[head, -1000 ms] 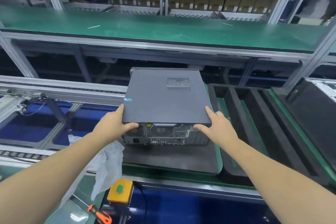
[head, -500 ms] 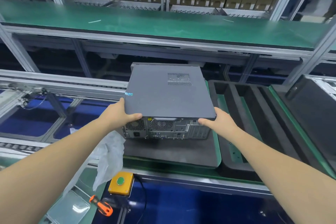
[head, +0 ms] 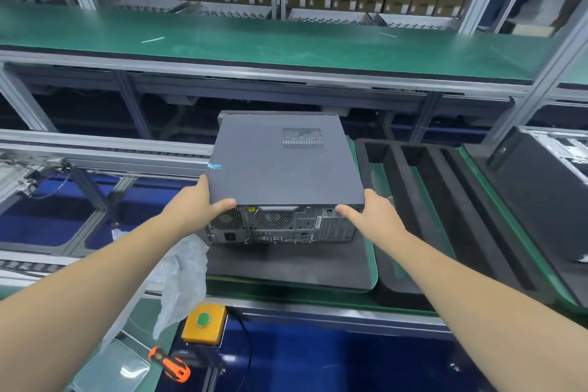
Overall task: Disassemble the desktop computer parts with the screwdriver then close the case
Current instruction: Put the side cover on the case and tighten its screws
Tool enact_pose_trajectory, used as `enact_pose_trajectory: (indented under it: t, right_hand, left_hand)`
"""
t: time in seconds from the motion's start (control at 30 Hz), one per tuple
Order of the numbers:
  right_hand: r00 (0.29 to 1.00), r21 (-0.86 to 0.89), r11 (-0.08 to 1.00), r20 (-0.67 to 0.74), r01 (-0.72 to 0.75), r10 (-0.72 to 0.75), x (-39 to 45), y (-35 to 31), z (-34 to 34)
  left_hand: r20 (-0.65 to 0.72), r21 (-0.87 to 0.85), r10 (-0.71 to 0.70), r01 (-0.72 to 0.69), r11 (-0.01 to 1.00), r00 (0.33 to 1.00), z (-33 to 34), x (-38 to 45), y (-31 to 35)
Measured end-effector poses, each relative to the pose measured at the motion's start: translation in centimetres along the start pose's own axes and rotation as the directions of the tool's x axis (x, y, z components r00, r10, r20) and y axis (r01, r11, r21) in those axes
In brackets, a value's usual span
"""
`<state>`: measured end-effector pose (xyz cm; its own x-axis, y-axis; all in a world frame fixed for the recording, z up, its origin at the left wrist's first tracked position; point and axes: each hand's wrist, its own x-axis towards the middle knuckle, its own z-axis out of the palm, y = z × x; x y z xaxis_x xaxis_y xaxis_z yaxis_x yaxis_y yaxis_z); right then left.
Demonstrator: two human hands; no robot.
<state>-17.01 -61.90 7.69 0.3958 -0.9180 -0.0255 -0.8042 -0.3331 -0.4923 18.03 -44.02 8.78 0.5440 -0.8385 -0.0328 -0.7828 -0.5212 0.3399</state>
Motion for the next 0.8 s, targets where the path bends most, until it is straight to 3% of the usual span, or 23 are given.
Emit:
enact_pose_trajectory:
  t: [0.2,0.4,0.53,0.8]
  right_hand:
    - [0.998,0.062,0.998,0.057,-0.018,0.014,0.5,-0.5,-1.3]
    - [0.998,0.049,0.997,0.013,-0.057,0.056,0.3,-1.2,-0.5]
    - [0.996,0.102,0.995,0.085,0.008,-0.017,0.7,-0.2,-1.3]
    - [1.0,-0.053,0.998,-0.013,0.025,-0.026,0.1,0.2,-0.4]
  left_hand:
    - [0.087,-0.052,-0.008,0.013,0.999,0.996,-1.0,-0.2,0.2]
    - [-0.03,0.006,0.002,-0.002,1.0,1.0,-0.4,-0.5,0.0]
    - [-0.06,0.035,0.019,-0.017,0.999,0.998,-0.4,-0.7,-0.1]
    - [-0.111,0.094,0.037,-0.027,0.995,0.993,0.0,-0.8,-0.3]
